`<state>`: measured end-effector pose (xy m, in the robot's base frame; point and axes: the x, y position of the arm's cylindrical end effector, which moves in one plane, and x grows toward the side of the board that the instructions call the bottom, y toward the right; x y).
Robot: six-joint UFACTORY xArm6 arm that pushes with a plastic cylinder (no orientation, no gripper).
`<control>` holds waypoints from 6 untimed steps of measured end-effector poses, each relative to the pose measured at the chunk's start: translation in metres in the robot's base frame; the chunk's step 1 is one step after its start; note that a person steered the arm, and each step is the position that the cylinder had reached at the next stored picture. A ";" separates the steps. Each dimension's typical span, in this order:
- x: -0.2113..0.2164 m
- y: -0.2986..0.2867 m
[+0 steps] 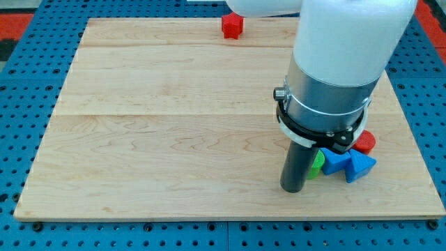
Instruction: Place your hand at the bottom right corner
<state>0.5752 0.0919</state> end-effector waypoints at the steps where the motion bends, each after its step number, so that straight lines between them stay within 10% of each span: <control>1: 0.004 0.000; 4: 0.031 0.032; 6: -0.024 0.200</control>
